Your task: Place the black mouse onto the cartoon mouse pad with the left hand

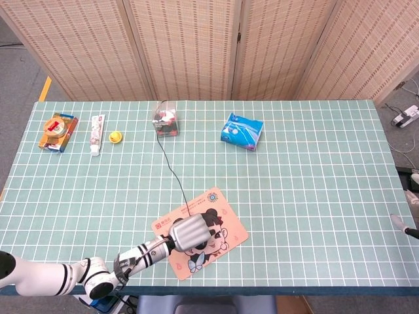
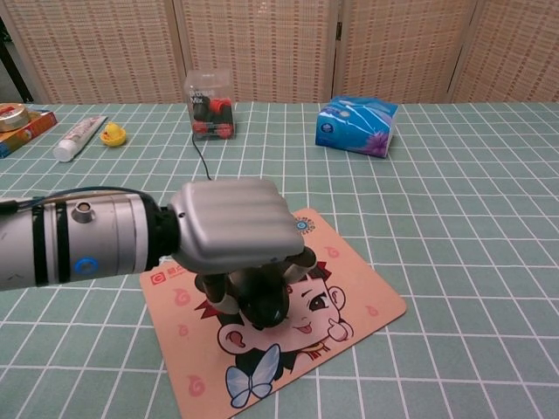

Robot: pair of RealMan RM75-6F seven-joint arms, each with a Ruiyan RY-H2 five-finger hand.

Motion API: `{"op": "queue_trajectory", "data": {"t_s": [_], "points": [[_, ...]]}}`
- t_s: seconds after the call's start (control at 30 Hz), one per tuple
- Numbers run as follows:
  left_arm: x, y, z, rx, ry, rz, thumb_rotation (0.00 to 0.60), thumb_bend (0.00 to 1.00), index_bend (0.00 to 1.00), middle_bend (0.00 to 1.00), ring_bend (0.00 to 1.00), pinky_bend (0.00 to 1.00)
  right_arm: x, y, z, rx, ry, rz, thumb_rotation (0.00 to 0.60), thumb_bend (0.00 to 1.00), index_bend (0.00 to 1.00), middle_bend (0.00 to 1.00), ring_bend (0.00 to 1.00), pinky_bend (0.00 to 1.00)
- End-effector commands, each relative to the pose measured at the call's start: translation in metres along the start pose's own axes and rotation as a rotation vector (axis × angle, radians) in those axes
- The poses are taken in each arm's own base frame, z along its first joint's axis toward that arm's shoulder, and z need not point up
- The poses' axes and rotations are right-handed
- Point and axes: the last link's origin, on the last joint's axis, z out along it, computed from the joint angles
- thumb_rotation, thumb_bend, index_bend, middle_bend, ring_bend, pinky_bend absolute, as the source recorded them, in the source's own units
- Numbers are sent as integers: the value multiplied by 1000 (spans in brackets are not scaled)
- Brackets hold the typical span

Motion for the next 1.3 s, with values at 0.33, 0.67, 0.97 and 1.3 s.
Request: {"op": "queue_trajectory", "data": {"t_s": [0.33,0.67,0.97,1.3], "points": [[0,-2,-11,19,-27,7,600,177,356,1000,1000,1000,1,-2,-2,15,0,7,600,122,188,270,195,398],[-5,-23,-48,111,-27,-13,600,177,390,1000,1000,1000,-8,-4,0,14,-39,-7,600,122,188,270,195,398],[-24,-59,-107,276,70,-127,600,177,336,951,1000,1000,-19,-7,2,12,-77,-37,600,122,188,270,195,398],[-54,-81,-177,525,33,-246,600,176,299,698,782,1000,-36,-10,5,7,-137,-83,600,122,187,270,195,398]]}}
